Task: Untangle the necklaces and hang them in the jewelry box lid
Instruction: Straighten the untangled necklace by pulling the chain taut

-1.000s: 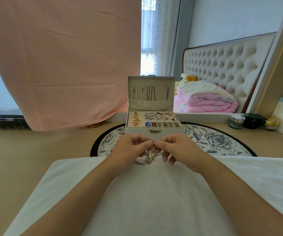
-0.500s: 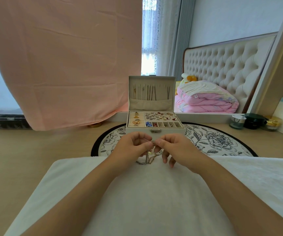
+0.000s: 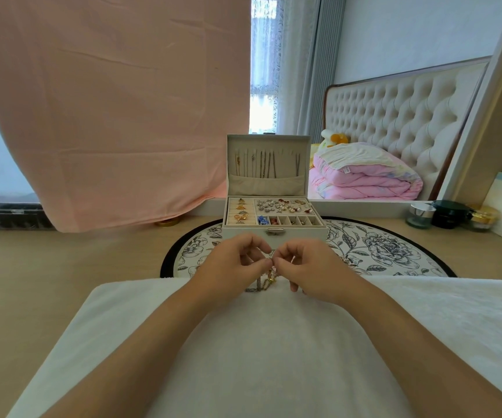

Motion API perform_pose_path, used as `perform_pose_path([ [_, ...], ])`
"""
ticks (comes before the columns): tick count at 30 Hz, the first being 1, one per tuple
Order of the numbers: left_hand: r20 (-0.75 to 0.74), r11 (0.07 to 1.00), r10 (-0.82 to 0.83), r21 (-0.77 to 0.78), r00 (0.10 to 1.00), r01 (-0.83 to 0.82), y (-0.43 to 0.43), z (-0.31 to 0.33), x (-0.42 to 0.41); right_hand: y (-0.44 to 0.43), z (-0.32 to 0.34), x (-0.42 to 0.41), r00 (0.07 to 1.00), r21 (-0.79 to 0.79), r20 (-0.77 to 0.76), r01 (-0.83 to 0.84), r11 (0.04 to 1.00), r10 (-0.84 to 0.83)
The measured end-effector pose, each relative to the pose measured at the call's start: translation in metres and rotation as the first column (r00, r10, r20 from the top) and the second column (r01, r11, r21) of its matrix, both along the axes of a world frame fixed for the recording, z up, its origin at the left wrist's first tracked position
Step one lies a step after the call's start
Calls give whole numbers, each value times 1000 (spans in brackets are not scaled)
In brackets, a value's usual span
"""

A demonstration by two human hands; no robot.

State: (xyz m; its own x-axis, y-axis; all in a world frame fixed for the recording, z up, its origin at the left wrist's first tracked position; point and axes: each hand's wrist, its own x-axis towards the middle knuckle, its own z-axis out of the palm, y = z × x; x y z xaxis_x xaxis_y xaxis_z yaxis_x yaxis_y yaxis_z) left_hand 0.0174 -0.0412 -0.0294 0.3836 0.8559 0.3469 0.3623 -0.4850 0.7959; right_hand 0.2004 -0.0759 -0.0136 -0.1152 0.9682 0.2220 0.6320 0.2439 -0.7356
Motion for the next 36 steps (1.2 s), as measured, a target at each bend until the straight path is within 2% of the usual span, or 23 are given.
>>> perform_pose_path([
  [6, -207, 999, 46, 3, 977, -46, 2, -8, 2, 2, 0, -1, 998, 1, -55, 33, 999, -33],
  [9, -134, 999, 40, -28, 990, -45, -1, -5, 2, 1, 1, 1, 1000, -19, -29, 7, 1000, -7],
  [11, -70, 998, 55, 3, 996, -55, -1, -2, 2, 0, 2, 1, 1000, -18, -9, -2, 1000, 2],
  [14, -43, 996, 88, 6, 995, -88, 1, 0, 1, -1, 2, -1, 1000, -7, 6, -4, 1000, 4],
  [16, -94, 995, 93, -12, 991, -94, 1, 1, 1, 0, 0, -2, 1000, -8, 16, -11, 1000, 11],
  [19, -255, 994, 105, -1, 961, -109, -2, 1, 2, 0, -4, -4, 999, -26, 34, -20, 999, 20],
  [23, -326, 979, 193, 130, 925, -158, -9, 6, 2, 1, -2, -6, 985, 31, 173, -27, 999, 21],
  [25, -290, 959, 242, 214, 926, -183, -10, 8, 2, 3, -2, -5, 957, 60, 291, -31, 998, 12],
  [27, -252, 955, 246, 227, 936, -190, -8, 7, 0, 4, -4, -5, 947, 82, 322, -21, 996, -7],
  [31, -262, 978, 176, 158, 949, -138, -1, 1, -2, 4, -2, -3, 1000, 66, 11, 2, 998, -2],
  [34, -56, 999, 33, -13, 998, -33, -1, 1, 0, 2, 1, -2, 1000, 45, -22, -21, 999, 22],
  [36, 19, 998, 40, -48, 999, -39, -3, 2, 2, 2, 2, -1, 999, 30, -17, -27, 999, 27],
])
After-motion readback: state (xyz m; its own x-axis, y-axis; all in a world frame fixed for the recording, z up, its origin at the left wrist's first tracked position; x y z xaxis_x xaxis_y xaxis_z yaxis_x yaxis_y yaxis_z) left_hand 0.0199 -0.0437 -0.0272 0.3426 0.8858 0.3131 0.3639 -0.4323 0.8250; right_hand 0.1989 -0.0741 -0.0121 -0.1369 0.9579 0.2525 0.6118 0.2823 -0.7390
